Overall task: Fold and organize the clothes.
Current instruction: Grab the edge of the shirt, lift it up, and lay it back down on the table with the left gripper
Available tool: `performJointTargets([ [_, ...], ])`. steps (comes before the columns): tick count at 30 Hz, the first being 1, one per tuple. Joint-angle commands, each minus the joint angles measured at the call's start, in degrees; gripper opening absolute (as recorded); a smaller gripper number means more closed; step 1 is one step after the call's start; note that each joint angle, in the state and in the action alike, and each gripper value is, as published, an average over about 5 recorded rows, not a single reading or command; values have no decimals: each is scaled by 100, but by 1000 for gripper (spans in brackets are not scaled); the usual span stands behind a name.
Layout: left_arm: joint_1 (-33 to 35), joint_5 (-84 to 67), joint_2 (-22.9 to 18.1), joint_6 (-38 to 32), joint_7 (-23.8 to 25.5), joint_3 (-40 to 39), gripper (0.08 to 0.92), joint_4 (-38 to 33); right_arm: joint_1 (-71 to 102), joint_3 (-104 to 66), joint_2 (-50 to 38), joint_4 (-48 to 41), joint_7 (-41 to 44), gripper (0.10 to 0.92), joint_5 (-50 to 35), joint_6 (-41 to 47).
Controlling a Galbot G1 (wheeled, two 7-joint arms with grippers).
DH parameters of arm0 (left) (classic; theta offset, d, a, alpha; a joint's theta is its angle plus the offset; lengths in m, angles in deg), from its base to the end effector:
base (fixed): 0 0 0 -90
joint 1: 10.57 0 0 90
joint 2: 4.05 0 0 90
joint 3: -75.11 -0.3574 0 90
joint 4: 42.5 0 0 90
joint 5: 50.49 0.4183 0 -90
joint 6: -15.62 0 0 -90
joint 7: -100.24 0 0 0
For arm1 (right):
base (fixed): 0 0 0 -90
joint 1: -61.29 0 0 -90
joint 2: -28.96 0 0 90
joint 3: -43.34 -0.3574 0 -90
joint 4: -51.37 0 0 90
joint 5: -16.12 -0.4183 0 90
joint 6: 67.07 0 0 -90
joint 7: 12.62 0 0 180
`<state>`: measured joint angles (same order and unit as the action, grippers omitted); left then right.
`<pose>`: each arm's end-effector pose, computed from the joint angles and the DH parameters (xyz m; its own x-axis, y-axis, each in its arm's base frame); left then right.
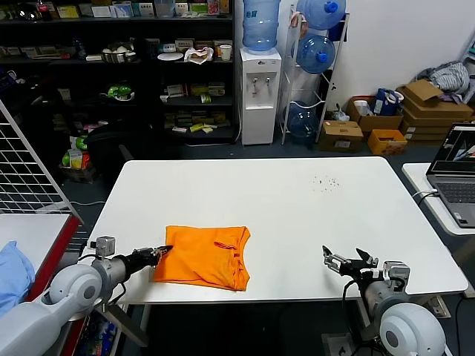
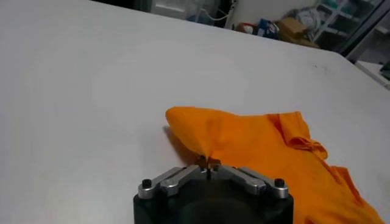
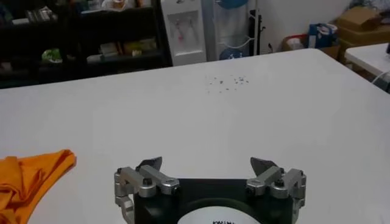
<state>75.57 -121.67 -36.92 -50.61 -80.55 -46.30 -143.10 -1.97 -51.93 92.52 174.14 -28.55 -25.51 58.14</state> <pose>0.3725 0.1193 -0.3078 -0.6367 0.4598 0.6190 0.3308 0.8880 -0.3193 0.2665 -0.0873 -0.2495 -0.8428 -0.0305 0.5373 0.0439 0.9912 0.1251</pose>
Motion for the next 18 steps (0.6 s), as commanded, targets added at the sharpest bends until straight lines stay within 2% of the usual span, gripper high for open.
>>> performJointTargets([
  [1,200,-123,241,2,-613,542,92,-889,-51,12,-5,-20,28,921,12,-31],
  [4,468,-173,448,-4,-1084,884,92,-1267,-127,57,-31,-69,60,921,72,-82],
  [10,1361,-318,621,18,-2170,2092,92,-1795,-266,223,-80,-164,151,921,276,-203],
  [15,1915,-690,1202,16,-2703,2538,92,-1702,-337,338,-151,-222,251,921,453,-321],
  [18,2011,-960,1478,24,-2940,2648,92,-1544,-375,416,-147,-268,304,921,516,-394],
])
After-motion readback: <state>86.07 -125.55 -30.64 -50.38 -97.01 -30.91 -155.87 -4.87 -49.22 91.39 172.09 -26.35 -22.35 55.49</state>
